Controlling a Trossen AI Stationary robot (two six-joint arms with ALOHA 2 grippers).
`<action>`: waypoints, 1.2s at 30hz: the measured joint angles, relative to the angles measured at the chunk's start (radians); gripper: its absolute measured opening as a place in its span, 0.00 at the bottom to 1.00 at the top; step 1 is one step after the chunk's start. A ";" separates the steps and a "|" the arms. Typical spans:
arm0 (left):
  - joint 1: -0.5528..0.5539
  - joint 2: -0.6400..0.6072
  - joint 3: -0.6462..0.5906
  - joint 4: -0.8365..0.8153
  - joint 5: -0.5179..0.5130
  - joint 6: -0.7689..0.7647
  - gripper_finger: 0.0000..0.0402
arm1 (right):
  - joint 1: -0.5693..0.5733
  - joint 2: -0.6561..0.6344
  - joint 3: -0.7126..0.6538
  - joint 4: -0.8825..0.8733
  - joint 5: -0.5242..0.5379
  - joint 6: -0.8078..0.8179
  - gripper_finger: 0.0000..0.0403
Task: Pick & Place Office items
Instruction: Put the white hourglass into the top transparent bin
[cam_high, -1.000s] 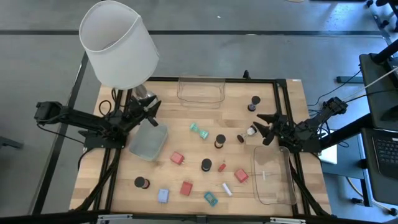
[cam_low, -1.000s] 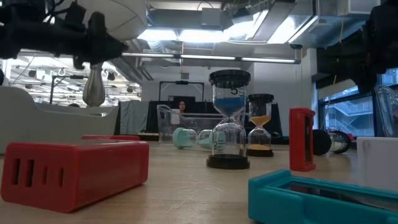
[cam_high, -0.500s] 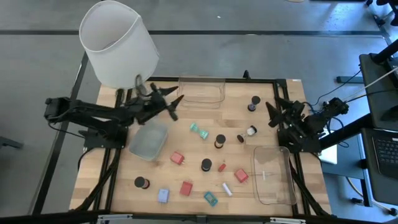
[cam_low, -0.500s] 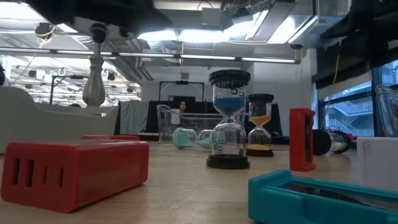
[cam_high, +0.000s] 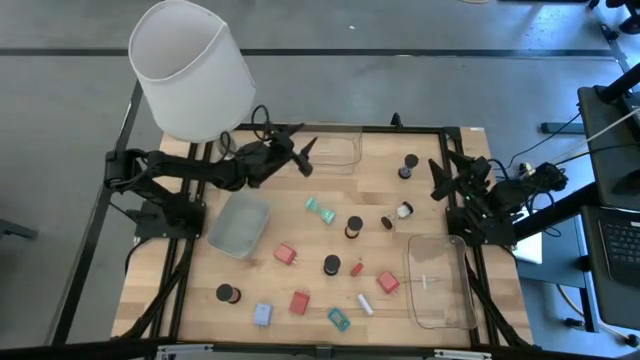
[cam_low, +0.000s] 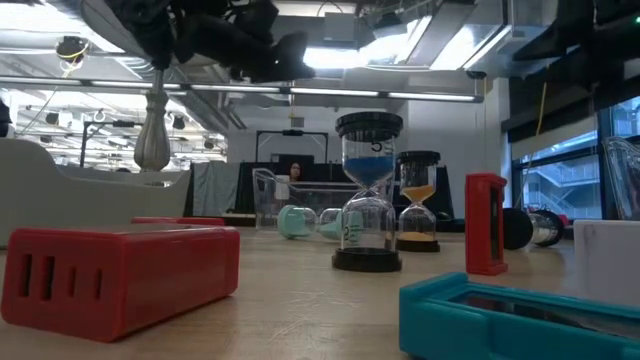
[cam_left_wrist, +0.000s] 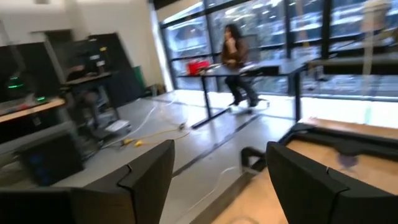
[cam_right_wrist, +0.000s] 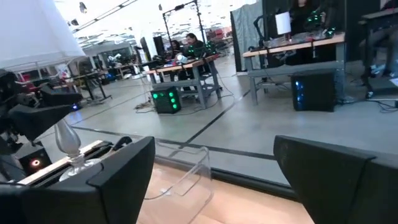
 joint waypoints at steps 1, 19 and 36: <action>0.000 0.000 0.006 0.000 0.027 -0.002 0.62 | -0.015 0.007 -0.006 -0.001 -0.028 0.000 0.82; -0.007 0.000 0.029 0.060 0.172 -0.017 0.62 | -0.330 0.282 -0.019 -0.004 -0.489 0.148 0.82; -0.007 0.000 0.029 0.058 0.171 -0.010 0.62 | -0.696 0.729 0.328 -0.649 -1.230 0.049 0.82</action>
